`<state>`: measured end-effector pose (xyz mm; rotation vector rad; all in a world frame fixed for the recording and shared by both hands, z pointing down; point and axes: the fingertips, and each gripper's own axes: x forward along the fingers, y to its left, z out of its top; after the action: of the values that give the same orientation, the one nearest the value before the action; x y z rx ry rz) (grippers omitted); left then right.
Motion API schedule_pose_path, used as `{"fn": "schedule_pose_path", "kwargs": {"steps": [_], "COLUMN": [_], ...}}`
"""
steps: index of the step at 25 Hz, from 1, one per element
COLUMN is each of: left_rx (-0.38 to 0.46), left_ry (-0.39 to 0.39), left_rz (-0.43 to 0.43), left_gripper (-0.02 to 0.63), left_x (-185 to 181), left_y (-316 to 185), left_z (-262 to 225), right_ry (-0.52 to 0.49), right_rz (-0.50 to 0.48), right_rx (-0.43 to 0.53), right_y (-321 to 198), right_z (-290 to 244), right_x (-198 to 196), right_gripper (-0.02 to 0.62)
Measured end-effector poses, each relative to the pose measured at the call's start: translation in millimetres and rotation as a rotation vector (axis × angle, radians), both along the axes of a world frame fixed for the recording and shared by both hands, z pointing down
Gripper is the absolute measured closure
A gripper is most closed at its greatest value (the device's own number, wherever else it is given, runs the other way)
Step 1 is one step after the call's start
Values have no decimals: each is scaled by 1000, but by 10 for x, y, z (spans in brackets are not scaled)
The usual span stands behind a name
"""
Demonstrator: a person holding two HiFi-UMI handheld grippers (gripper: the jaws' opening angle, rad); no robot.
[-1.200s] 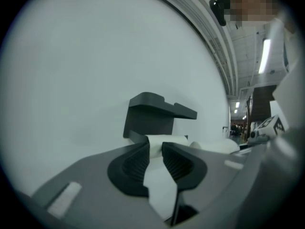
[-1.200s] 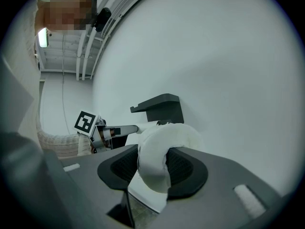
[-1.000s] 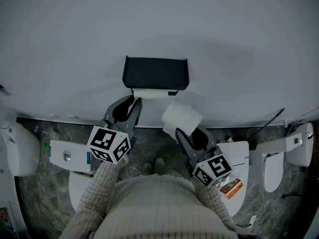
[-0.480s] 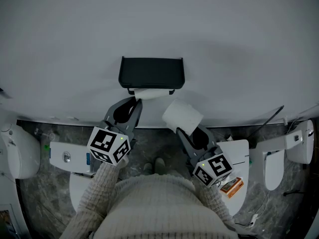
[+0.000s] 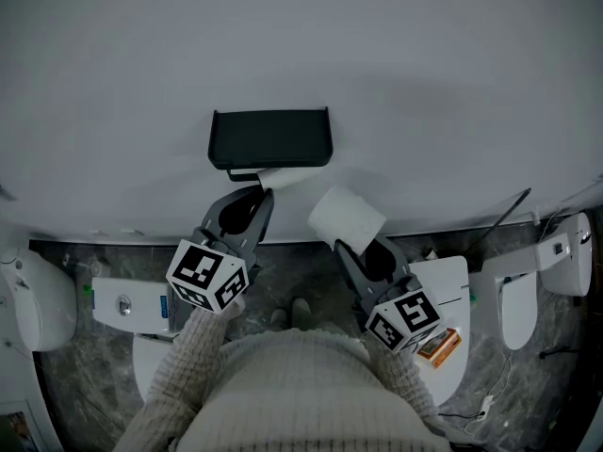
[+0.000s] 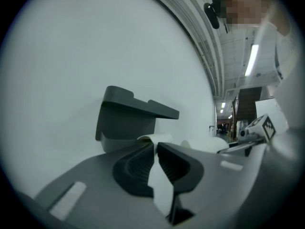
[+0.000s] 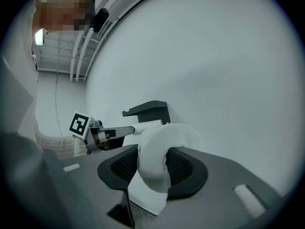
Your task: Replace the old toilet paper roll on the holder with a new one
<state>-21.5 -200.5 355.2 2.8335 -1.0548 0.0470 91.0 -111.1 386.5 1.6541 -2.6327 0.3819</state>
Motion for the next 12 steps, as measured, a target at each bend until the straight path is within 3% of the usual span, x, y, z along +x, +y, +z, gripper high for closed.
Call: {"fn": "schedule_pose_path", "kwargs": {"steps": [12], "left_rx": [-2], "left_ry": [-1], "left_rz": [70], "left_gripper": [584], "left_x": [286], "left_y": [15], "left_z": [3], "right_ry": [-2], "right_rz": [60], "right_rx": [2], "right_y": [69], "right_z": [-21], "right_x": [203], "right_gripper": [431]}}
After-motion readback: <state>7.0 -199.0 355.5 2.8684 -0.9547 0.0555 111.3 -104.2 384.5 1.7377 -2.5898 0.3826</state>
